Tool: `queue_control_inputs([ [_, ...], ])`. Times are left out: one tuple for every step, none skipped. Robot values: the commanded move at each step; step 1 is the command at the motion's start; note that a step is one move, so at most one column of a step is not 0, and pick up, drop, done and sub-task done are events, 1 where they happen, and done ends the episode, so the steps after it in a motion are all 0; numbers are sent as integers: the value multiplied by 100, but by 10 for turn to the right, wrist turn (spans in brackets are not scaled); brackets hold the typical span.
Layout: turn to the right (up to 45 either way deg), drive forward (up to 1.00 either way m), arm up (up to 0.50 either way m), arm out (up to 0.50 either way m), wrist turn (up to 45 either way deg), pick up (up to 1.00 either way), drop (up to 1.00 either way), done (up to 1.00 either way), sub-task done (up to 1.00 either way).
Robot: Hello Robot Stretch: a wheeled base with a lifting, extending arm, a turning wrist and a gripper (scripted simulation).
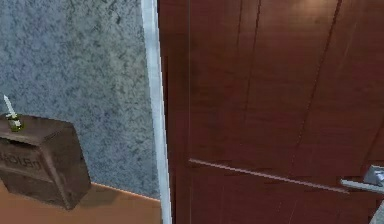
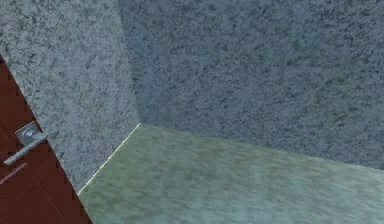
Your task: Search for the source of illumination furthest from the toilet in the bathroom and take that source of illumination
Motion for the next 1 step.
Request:
queue_control_inputs([
  [-30, 0, 0, 0, 0, 0, 0, 0, 0],
])
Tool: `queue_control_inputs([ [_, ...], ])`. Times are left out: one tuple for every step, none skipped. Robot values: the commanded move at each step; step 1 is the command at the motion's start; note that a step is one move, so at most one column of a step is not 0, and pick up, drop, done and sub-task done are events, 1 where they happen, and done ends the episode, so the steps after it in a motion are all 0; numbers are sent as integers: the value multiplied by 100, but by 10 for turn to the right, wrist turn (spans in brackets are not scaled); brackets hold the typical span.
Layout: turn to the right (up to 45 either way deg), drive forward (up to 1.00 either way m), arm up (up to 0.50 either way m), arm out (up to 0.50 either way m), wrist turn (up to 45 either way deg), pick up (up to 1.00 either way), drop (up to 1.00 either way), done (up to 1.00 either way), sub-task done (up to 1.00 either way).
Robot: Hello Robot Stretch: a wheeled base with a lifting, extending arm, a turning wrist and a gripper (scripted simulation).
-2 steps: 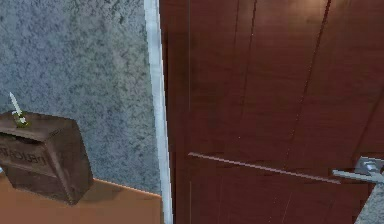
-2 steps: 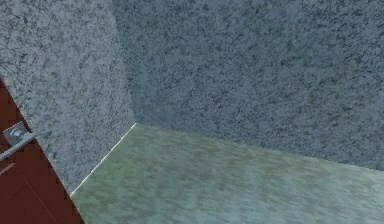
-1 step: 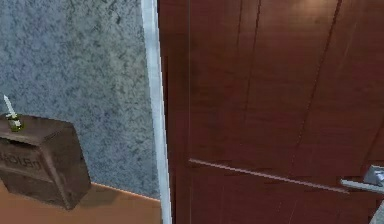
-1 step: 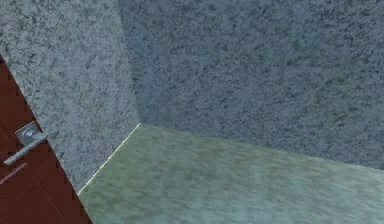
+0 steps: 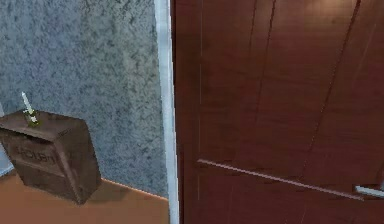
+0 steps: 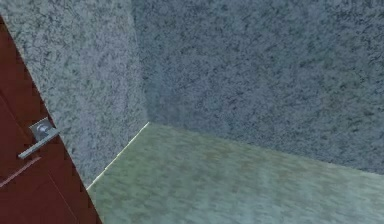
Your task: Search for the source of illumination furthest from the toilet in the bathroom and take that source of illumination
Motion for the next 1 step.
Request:
queue_control_inputs([
  [0, 40, 0, 0, 0, 0, 0, 0, 0],
])
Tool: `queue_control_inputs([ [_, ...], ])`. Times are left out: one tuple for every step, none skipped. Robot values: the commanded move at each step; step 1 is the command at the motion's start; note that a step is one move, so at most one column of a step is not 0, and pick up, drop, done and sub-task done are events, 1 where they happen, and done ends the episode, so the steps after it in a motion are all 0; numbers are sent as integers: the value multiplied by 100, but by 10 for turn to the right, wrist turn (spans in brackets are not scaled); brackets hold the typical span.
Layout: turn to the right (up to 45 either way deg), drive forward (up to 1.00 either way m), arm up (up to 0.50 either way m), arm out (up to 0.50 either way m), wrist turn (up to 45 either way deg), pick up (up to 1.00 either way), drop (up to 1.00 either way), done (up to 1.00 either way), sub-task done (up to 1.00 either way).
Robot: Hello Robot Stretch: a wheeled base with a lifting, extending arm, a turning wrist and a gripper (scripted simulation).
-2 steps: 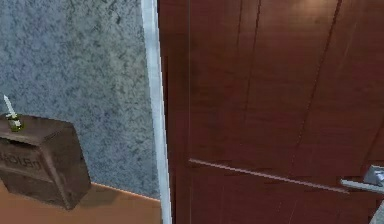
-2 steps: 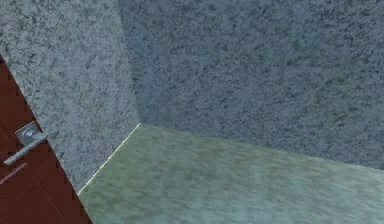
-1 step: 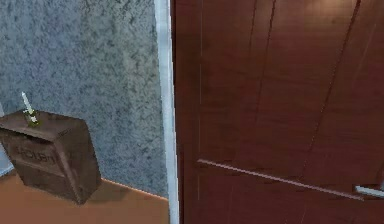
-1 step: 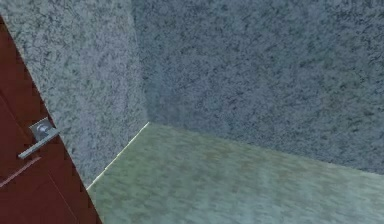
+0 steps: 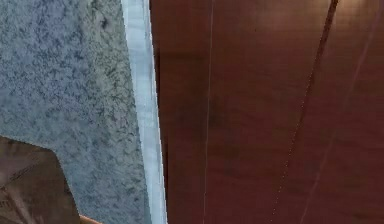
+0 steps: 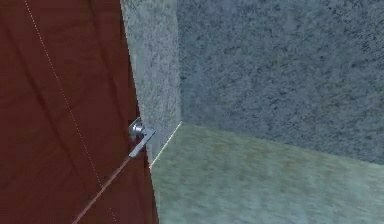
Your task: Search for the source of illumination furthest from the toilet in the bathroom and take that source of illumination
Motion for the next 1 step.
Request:
queue_control_inputs([
  [-450, 0, 0, 0, 0, 0, 0, 0, 0],
])
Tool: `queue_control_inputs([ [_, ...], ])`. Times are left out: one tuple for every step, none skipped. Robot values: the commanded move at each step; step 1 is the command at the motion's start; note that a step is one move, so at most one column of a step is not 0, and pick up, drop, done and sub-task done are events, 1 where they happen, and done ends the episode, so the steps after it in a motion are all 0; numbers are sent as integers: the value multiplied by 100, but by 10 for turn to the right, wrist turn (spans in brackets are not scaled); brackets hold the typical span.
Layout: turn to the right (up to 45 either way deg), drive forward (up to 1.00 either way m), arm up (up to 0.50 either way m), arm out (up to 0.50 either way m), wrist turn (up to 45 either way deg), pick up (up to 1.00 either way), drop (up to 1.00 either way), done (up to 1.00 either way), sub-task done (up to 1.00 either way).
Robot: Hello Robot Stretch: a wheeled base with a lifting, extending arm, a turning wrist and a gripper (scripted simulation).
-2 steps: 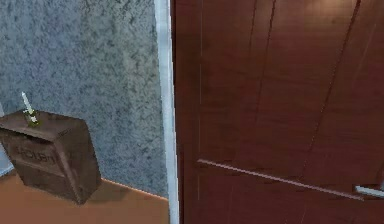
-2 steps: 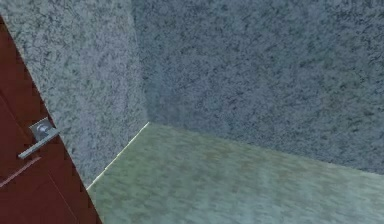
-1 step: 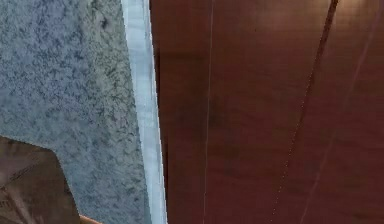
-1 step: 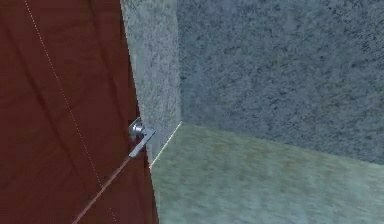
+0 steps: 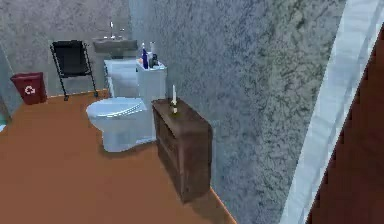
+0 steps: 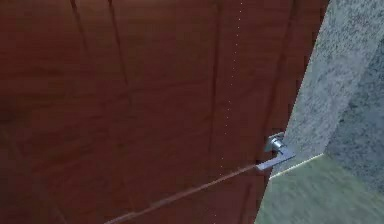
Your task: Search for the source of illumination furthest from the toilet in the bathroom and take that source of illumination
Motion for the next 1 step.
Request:
queue_control_inputs([
  [-300, 0, 0, 0, 0, 0, 0, 0, 0],
])
